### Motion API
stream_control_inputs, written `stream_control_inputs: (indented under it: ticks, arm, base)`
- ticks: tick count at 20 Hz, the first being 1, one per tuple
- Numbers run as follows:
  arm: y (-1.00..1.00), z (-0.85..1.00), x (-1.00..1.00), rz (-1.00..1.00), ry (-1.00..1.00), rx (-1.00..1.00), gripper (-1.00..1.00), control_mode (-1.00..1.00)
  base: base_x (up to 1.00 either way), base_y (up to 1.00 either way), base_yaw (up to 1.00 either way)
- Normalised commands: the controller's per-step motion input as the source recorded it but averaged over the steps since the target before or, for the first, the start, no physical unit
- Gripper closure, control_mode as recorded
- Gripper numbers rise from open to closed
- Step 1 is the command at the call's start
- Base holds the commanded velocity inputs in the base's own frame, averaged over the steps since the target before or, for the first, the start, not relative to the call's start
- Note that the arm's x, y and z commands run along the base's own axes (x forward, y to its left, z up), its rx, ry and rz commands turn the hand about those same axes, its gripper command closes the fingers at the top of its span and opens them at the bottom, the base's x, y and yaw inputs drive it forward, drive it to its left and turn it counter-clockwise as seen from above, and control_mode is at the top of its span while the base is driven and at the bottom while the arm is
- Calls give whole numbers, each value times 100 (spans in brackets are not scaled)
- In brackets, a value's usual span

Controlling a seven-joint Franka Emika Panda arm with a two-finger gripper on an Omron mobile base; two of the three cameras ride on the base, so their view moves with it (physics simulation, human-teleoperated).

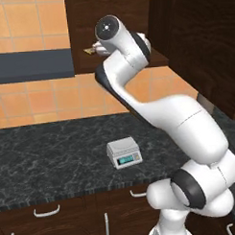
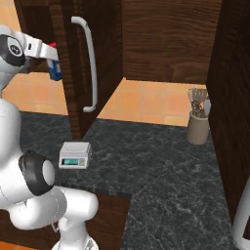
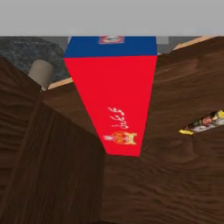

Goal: Pick the boxed food and place it on the digital scale for weighing, and close the cabinet.

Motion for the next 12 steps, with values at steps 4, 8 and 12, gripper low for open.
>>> stream_control_inputs:
  ticks: [4, 8, 12]
  arm:
    - [13, -58, -100, 0, 3, 11, 100, -100]
    - [19, -88, -89, 0, 0, 10, 100, -100]
    - [14, -86, -26, 0, 1, 0, 100, -100]
  base:
    - [0, 0, 0]
    - [0, 0, 0]
    - [0, 0, 0]
